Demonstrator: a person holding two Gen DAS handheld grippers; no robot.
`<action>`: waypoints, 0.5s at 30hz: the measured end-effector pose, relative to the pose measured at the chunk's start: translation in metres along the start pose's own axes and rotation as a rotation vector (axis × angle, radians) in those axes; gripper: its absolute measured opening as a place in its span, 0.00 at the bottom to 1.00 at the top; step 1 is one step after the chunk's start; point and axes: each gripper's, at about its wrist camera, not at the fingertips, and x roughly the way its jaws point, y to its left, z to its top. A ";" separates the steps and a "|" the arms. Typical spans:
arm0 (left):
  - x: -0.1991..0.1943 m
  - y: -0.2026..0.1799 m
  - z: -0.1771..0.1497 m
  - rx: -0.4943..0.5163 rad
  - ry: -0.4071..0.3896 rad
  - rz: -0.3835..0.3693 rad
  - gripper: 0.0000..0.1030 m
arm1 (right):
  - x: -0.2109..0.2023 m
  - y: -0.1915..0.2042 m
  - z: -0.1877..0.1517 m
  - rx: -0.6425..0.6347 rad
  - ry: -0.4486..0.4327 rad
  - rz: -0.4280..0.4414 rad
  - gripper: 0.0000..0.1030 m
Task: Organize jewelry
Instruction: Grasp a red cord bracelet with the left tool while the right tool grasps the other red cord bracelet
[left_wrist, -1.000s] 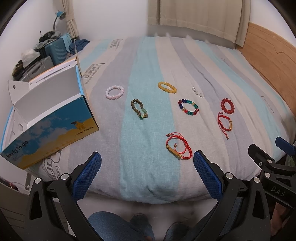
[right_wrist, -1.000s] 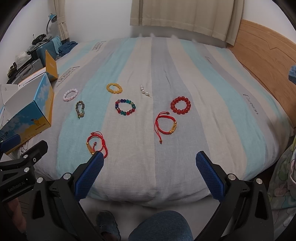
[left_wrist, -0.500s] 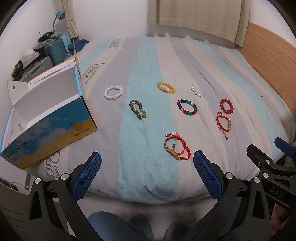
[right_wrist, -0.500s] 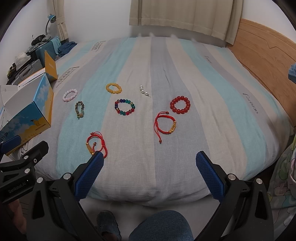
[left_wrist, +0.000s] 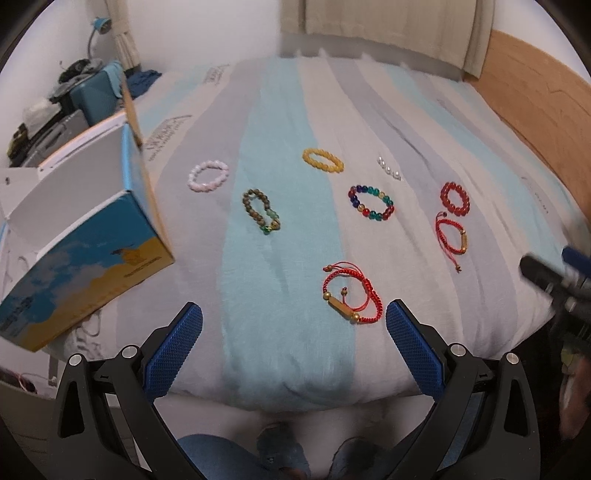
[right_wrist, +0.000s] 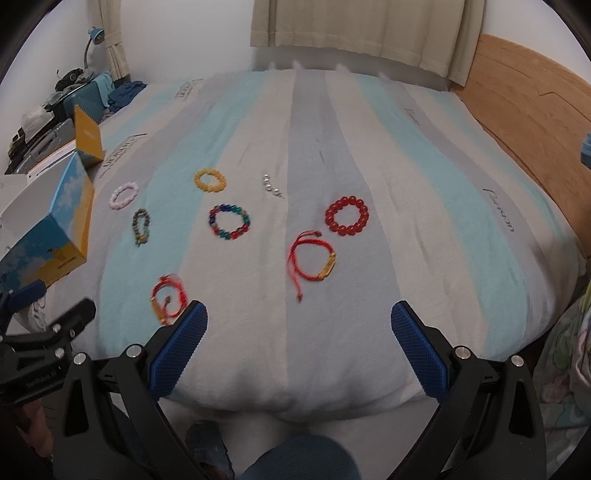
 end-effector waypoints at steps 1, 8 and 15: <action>0.007 -0.001 0.001 0.004 0.011 -0.003 0.95 | 0.005 -0.004 0.004 0.004 0.008 0.000 0.93; 0.064 -0.007 0.009 0.006 0.092 -0.028 0.94 | 0.064 -0.027 0.023 -0.001 0.110 0.002 0.79; 0.113 -0.012 0.008 0.004 0.157 -0.047 0.88 | 0.132 -0.032 0.021 -0.006 0.243 0.014 0.63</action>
